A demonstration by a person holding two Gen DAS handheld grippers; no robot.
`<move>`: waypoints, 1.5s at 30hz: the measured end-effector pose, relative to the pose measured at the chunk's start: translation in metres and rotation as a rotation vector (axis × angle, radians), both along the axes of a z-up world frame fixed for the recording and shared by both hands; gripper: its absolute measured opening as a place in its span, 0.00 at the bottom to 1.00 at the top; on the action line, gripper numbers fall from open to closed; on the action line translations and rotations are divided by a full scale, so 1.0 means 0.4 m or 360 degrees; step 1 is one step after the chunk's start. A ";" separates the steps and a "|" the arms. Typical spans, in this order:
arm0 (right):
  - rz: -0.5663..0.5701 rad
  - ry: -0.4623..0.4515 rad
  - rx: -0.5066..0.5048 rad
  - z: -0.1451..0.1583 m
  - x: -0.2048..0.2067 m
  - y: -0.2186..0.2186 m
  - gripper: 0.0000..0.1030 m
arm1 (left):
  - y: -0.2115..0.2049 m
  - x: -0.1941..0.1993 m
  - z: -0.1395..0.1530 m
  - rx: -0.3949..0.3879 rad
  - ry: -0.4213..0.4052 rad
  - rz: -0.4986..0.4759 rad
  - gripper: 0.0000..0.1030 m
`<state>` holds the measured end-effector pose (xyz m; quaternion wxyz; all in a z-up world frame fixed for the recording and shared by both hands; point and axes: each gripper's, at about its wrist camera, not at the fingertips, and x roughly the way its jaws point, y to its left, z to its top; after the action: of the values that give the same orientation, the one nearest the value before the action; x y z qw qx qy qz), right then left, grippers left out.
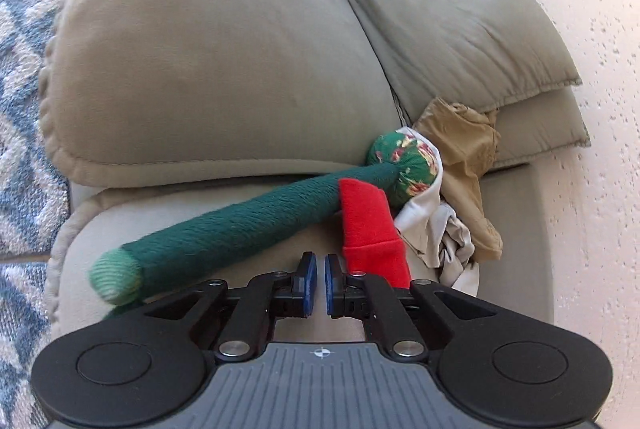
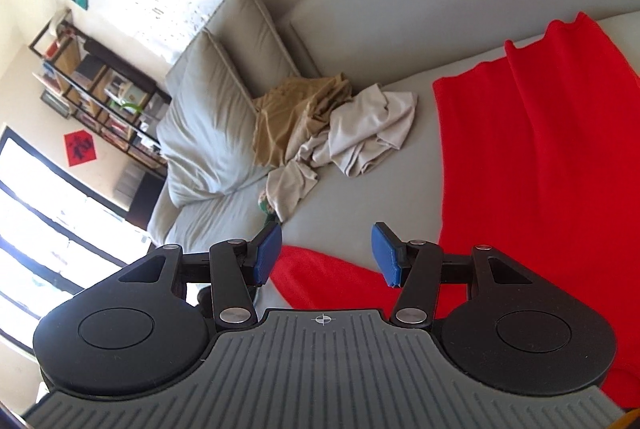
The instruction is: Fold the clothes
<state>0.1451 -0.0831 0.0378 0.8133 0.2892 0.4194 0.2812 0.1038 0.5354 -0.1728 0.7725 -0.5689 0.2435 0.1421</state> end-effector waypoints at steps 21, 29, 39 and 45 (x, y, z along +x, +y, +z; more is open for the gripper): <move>0.0007 0.0016 -0.0099 -0.019 0.007 -0.009 0.55 | -0.024 0.185 0.044 0.0038 -0.0012 0.0009 0.09; 0.0035 0.0046 -0.0133 -0.044 0.020 0.014 0.55 | -0.026 0.216 0.113 0.0259 -0.0307 -0.0105 0.14; 0.0043 0.0039 -0.0087 -0.028 0.002 -0.003 0.55 | -0.063 0.141 0.136 0.0395 0.0149 -0.0024 0.36; -0.0016 -0.0062 -0.0003 0.030 -0.061 -0.065 0.55 | -0.147 0.041 0.286 0.0559 0.0134 -0.0231 0.36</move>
<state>0.1206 -0.1093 0.0499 0.8230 0.2850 0.4022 0.2823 0.1202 0.4766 -0.0585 0.8573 -0.3997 0.2876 0.1500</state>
